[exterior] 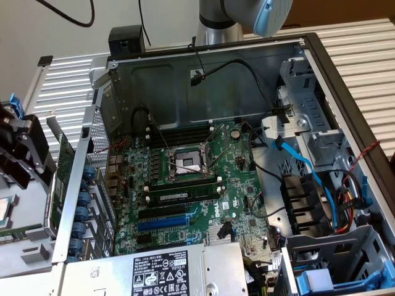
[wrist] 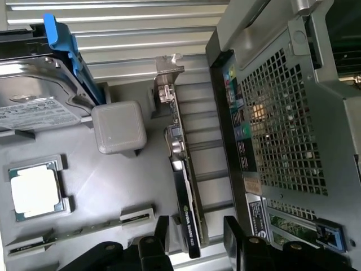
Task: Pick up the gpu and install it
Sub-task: 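Pick up the gpu and move the gpu toward the slot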
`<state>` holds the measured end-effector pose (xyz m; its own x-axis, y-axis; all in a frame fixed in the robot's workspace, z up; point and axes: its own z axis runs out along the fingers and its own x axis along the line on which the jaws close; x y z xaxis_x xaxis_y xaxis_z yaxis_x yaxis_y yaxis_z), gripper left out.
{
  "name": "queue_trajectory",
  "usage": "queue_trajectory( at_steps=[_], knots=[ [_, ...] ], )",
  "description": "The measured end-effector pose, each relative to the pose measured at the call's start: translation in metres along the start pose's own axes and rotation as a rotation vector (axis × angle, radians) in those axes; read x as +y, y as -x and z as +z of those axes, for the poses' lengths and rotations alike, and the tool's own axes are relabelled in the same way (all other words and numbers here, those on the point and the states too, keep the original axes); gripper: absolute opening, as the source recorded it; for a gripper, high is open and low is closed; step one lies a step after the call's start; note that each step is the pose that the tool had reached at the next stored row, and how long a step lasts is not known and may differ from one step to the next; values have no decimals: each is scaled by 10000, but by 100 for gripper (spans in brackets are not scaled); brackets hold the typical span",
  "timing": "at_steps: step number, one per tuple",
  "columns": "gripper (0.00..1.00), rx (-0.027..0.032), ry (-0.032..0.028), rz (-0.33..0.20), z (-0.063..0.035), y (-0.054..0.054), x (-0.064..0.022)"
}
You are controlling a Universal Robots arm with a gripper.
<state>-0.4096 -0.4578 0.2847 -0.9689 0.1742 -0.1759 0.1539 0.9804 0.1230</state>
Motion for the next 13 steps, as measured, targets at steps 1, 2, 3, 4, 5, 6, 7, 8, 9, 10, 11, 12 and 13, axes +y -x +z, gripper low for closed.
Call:
queue_trajectory(
  at_steps=[1, 2, 3, 4, 5, 6, 7, 8, 9, 10, 11, 12, 13],
  knots=[
    [51, -1, 0, 1, 17, -3, -5],
    [51, -1, 0, 1, 36, -6, -10],
    [51, 0, 0, 1, 53, -7, -13],
    [51, 0, 0, 0, 71, -7, -15],
    [51, -1, 2, 0, 91, -5, -17],
    [51, 0, 0, -1, 109, 0, -18],
    [51, 2, -2, 0, 128, 6, -19],
    [51, 1, -1, 0, 148, 14, -19],
    [51, 0, 1, 0, 170, 24, -19],
    [51, -1, 1, 0, 191, 33, -15],
    [51, -3, 2, 2, 212, 35, -5],
    [51, -2, 2, 1, 231, 30, 4],
    [51, 0, 5, 1, 249, 26, 12]
  ],
)
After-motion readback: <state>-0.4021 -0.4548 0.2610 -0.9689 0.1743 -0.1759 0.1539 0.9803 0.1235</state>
